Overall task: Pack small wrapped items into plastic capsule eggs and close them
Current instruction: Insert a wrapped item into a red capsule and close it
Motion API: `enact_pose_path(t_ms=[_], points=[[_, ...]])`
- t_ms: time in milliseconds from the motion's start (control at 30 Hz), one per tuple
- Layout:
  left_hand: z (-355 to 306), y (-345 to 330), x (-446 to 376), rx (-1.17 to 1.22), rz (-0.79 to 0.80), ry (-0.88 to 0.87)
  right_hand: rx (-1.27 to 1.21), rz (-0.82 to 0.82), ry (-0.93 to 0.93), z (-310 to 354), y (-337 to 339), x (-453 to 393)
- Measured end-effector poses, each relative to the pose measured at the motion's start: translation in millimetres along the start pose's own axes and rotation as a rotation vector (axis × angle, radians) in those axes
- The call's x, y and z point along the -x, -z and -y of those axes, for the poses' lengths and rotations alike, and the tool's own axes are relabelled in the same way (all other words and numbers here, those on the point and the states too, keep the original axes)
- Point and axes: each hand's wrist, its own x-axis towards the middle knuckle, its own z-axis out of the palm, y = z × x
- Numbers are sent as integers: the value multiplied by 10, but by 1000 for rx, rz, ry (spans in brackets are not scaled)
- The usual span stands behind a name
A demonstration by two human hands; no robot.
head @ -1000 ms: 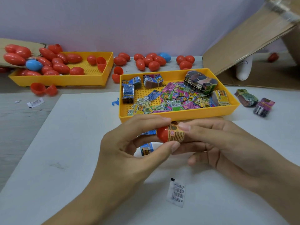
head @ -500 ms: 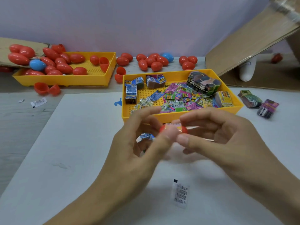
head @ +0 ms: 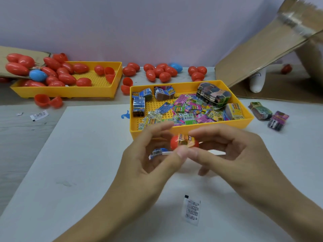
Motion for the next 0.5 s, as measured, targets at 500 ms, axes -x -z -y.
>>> enact_pose_path(t_ms=[500], points=[[6,12,-11,28,-14,-159,38,-93,55,149,-51,149]])
